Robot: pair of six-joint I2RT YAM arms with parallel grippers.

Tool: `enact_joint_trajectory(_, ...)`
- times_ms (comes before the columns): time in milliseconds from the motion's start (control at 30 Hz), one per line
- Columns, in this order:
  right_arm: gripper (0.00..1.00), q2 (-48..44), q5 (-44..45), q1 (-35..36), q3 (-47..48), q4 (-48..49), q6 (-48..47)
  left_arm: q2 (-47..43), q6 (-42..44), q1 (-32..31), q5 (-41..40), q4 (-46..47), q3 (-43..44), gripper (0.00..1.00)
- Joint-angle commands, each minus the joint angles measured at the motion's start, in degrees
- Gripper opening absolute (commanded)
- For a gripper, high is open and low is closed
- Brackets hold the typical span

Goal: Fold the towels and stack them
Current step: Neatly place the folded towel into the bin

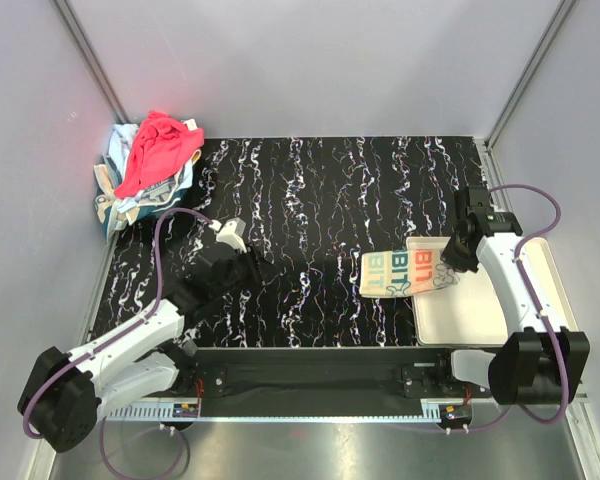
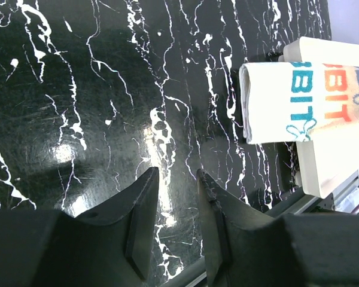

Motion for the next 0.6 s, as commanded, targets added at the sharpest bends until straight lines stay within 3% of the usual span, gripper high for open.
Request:
enact_joint_trajectory(0, 0.0, 1.98, 0.69, -0.73, 6.15, 2.01, -6.7, -0.78, -0.41, -0.42, 1.13, 4.22, -0.33, 0.36)
enact_joint_trajectory(167, 0.0, 4.1, 6.17, -3.01, 8.02, 3.93, -13.91, -0.16, -0.32, -0.42, 1.13, 6.06, -1.2, 0.36)
enact_joint_trajectory(567, 0.0, 3.04, 10.74, -5.56, -0.06, 13.08, -21.21, -2.53, -0.85, -0.77, 0.25, 8.62, -4.81, 0.36)
